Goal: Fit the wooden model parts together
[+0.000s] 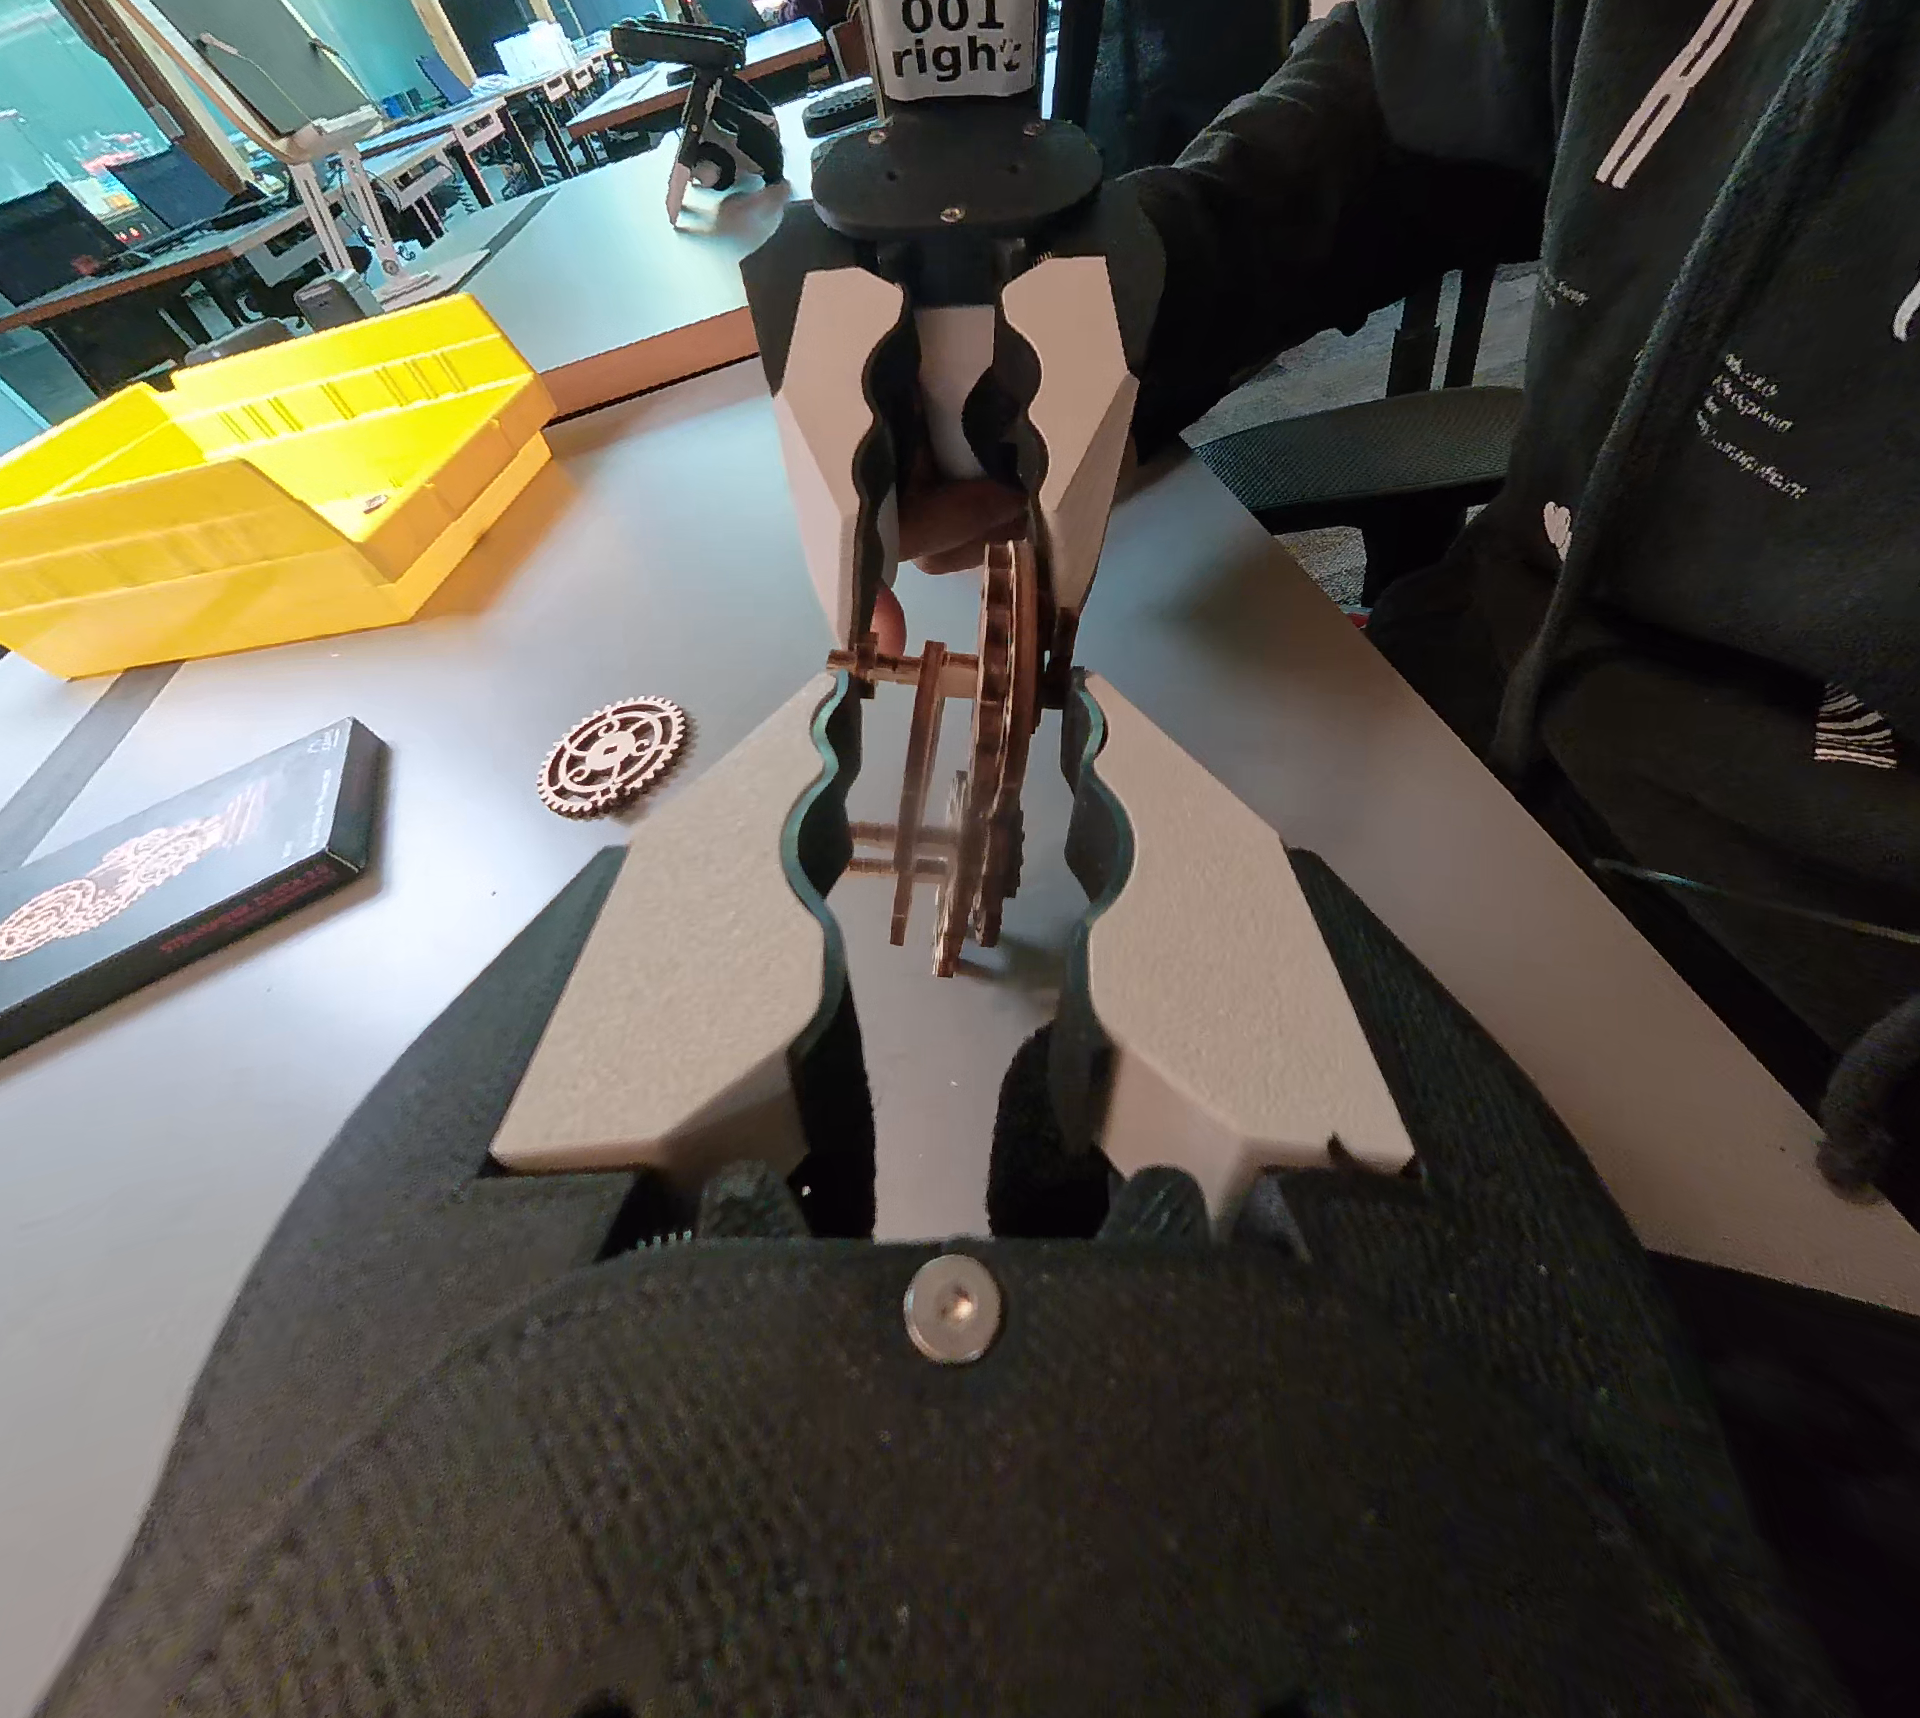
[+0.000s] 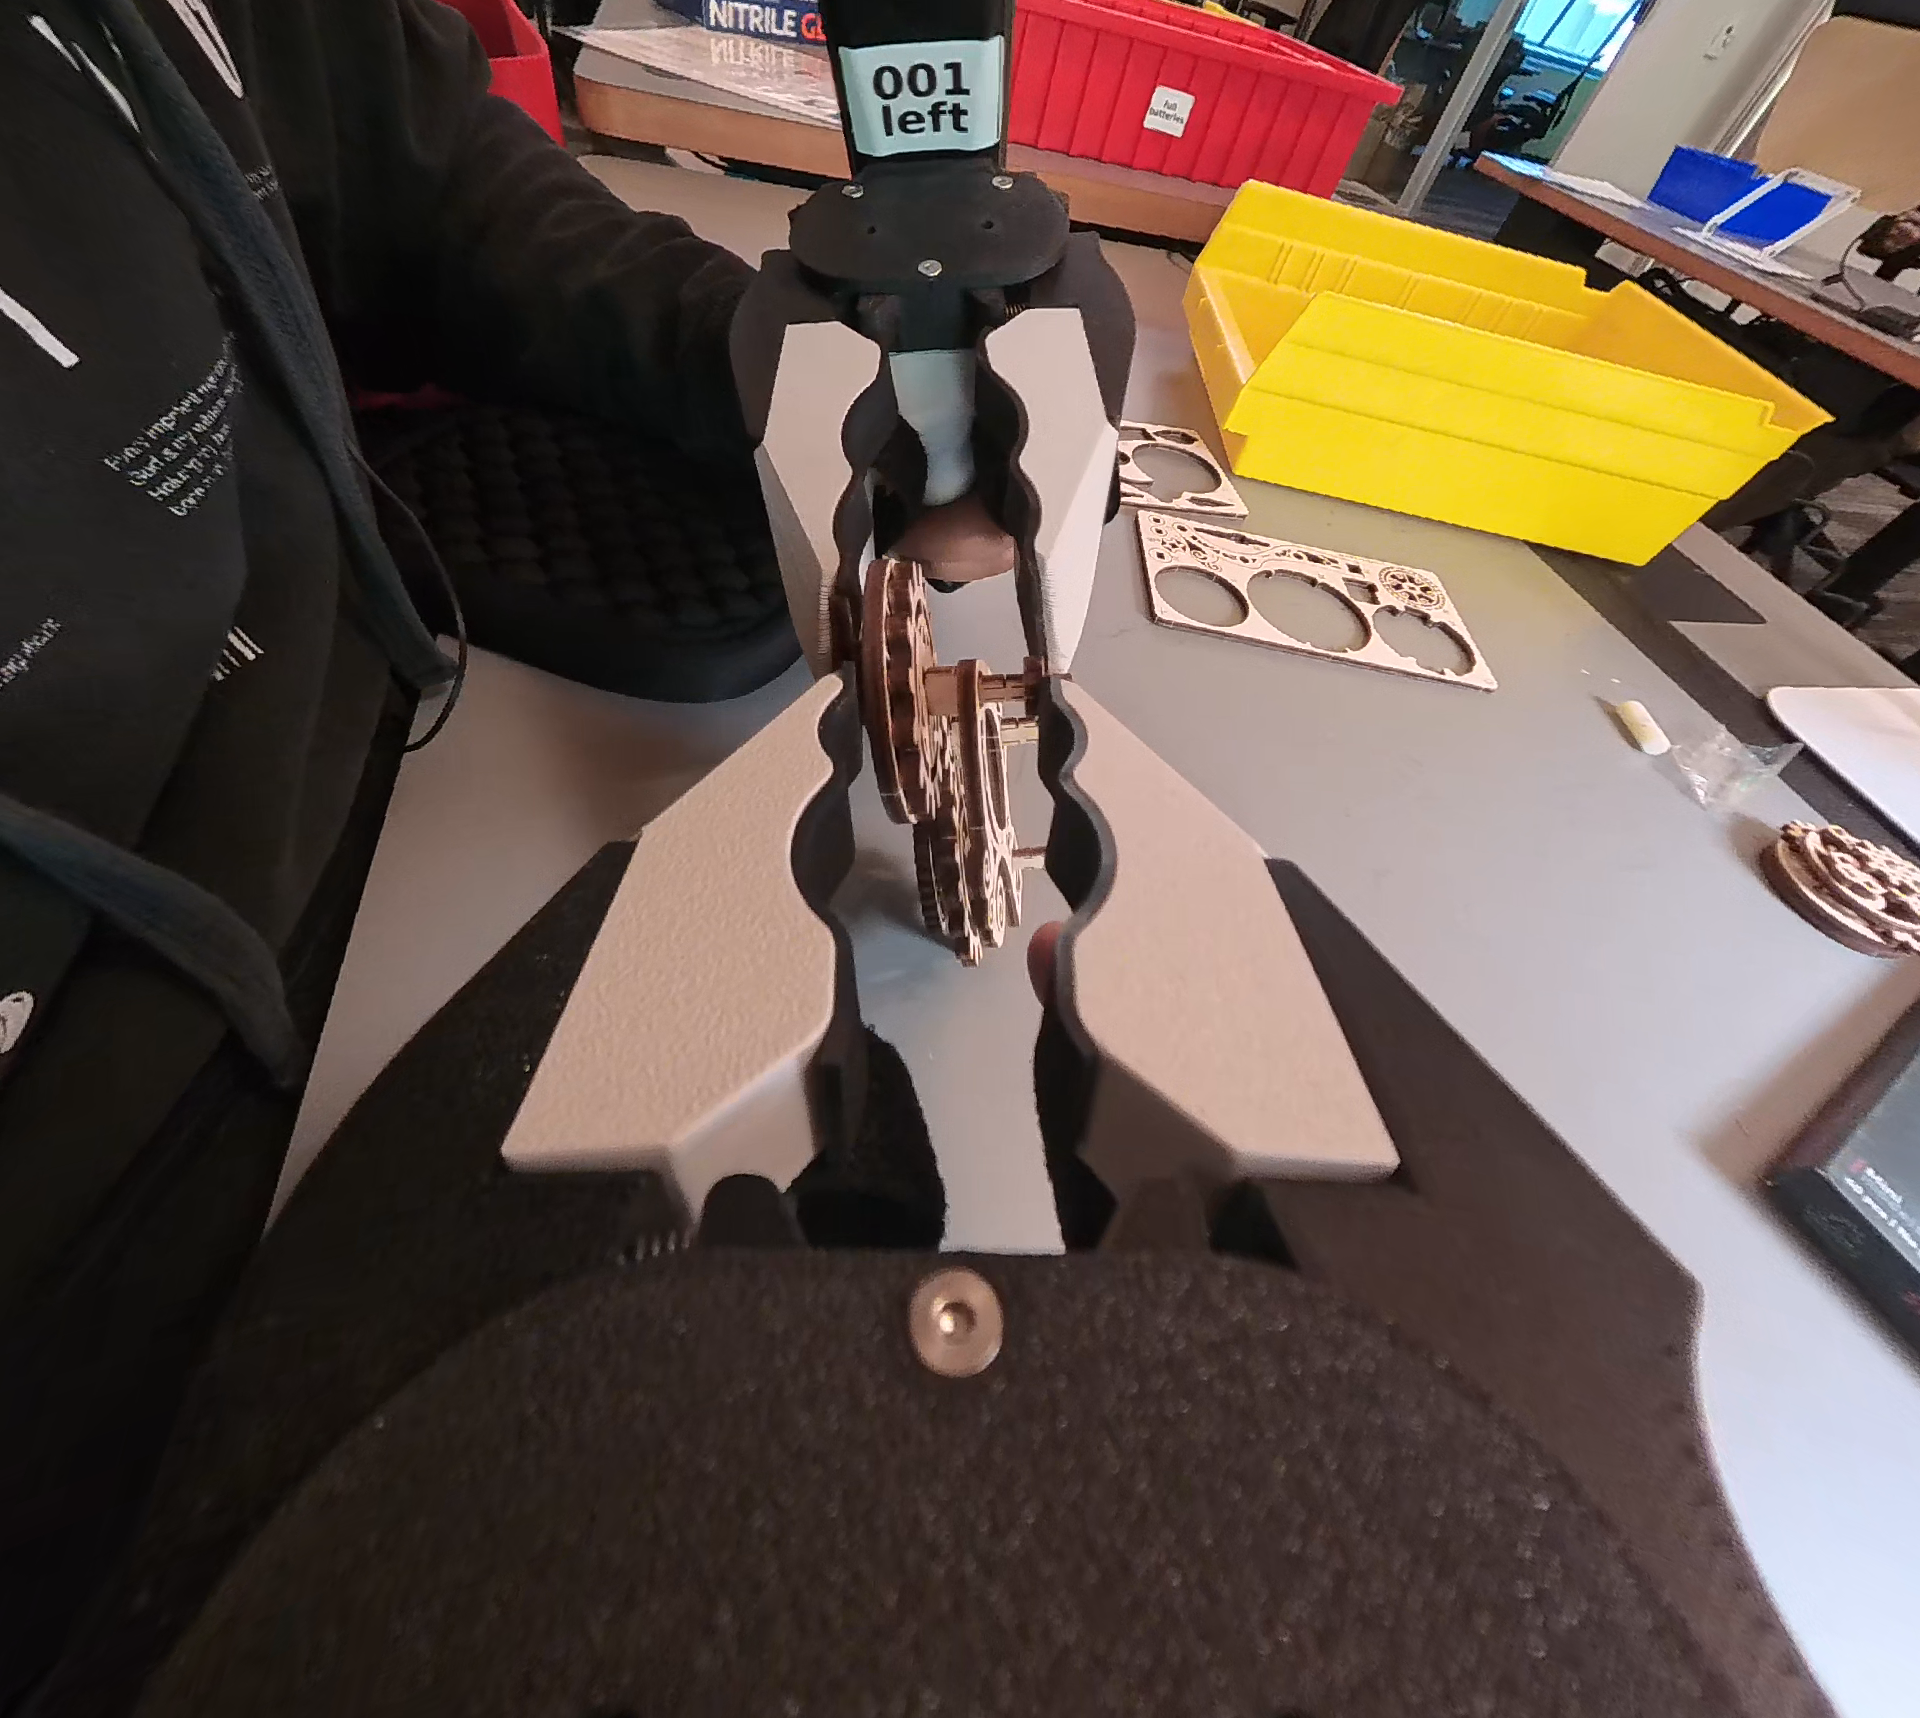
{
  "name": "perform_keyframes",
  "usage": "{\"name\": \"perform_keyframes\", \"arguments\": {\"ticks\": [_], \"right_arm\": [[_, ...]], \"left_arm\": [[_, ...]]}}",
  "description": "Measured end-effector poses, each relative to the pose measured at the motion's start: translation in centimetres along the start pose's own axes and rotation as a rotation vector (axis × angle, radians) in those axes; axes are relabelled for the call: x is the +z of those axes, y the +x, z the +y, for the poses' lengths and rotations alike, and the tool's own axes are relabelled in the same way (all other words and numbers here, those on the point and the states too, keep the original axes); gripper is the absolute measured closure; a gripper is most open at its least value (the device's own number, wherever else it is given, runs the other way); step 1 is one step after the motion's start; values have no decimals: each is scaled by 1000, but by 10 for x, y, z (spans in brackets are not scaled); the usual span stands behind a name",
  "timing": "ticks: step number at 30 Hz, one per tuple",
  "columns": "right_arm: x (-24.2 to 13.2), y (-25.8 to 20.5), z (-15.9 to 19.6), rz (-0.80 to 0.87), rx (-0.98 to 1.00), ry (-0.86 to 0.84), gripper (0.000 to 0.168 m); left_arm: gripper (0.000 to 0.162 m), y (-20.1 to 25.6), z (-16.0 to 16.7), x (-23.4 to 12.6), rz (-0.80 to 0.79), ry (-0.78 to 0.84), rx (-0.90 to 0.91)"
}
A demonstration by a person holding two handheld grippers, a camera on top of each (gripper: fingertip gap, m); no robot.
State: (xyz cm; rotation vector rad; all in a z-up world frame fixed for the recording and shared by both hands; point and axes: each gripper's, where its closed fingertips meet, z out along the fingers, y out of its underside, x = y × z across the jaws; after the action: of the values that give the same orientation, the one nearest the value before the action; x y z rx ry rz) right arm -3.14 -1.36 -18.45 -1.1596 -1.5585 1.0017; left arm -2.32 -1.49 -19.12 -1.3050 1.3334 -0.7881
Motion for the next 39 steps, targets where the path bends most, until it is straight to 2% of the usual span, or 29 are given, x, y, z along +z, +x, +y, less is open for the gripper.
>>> {"name": "perform_keyframes", "arguments": {"ticks": [13, 19, 23, 26, 31, 39], "right_arm": [[-1, 0, 0, 3, 19, 0, 135], [2, 10, -7, 20, 93, 22, 134], [8, 15, 12, 4, 130, -74, 125], [18, 19, 28, 15, 113, -143, 129], [29, 24, 39, 8, 128, -151, 142], [31, 30, 40, 7, 194, -115, 145]], "left_arm": [[124, 0, -1, 1, 0, 8, -11], [124, -8, 0, -8, 3, 88, -92], [124, -20, 7, -25, 4, 118, -165], [124, -26, 18, -33, -5, 87, -179], [124, -33, 30, -41, -26, 55, -203], [124, -41, 32, -42, -23, 66, -291]]}}
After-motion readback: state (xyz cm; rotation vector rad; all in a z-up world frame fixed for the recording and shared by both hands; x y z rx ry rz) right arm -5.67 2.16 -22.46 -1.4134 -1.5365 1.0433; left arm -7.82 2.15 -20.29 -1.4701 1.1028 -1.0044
